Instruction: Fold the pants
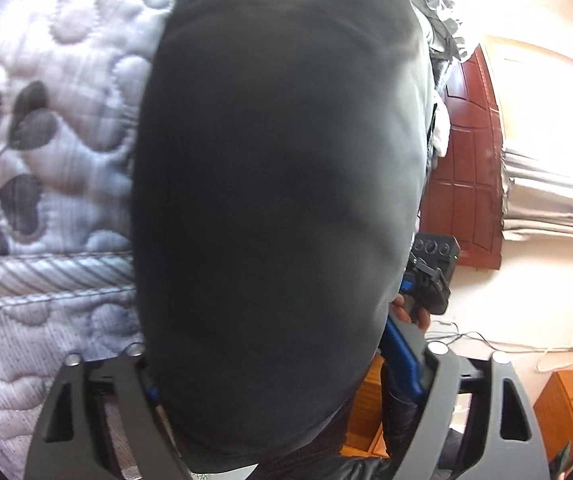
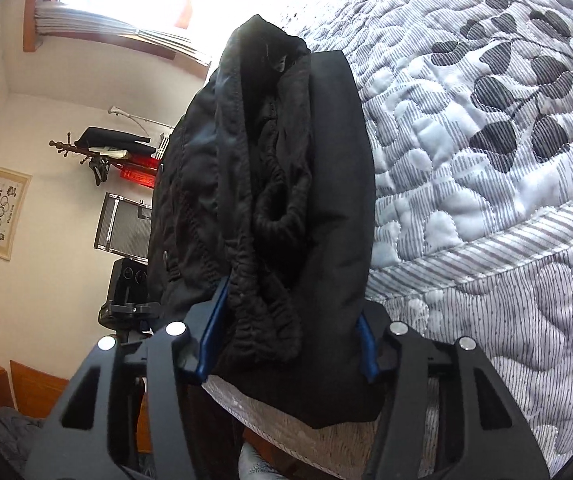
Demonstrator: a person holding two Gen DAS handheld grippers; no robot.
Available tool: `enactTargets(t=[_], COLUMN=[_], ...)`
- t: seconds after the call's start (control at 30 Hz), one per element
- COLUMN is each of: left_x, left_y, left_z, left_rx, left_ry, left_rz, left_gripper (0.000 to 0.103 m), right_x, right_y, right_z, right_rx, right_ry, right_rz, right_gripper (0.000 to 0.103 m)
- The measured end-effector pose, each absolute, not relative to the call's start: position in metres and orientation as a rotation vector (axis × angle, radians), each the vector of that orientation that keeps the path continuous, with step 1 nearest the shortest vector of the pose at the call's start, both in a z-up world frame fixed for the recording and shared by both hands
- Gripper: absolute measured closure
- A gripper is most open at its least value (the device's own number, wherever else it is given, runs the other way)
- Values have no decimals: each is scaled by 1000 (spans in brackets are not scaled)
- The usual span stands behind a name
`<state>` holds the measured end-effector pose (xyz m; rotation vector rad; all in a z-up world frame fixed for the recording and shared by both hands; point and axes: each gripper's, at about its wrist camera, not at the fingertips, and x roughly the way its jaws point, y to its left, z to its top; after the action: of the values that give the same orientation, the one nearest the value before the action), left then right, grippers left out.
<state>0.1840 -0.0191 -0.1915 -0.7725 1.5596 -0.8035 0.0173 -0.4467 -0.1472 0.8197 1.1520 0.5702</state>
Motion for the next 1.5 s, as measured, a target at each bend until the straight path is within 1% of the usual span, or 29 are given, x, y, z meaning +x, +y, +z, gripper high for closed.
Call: enactTargets(t=[0.1,0.17,0.2,0.27,0.43,0.7,1.03,1.3,1.5], left_x=[182,182,182,181,177,165,172,212,266], left_y=[-18,-14,-14,-10,-18,-24,-9,8,27], left_z=[-191,-188,-186,-183,-172,-157,-131,-96,-94], left_rx=[-787,-792,-794,-790,-790,-773,-723,-666,-648], left_ry=[1562,1550,1541,1520,1463,1396,1329,1221,1183], left_rz=[-774,-763,-762,-762,-746,-764,-765,-727,-697], left_gripper=[35,48,51,60,68,69,68,68,68], right_x=[17,15,14,13,7,6,21,94,165], right_y=[-439,-434,-432,-427,-410,-378,-359,-335,-324], right_z=[-138,-130,-127,-119,-99,-65,-36,-19,-27], right_rx=[793,764,745,708,628,455,370,361,365], right_ry=[1140,1140,1138,1129,1105,1073,985,922,926], right_rz=[558,544,537,521,480,422,452,505,523], right_gripper=[56,57,59,61,67,70,71,71,71])
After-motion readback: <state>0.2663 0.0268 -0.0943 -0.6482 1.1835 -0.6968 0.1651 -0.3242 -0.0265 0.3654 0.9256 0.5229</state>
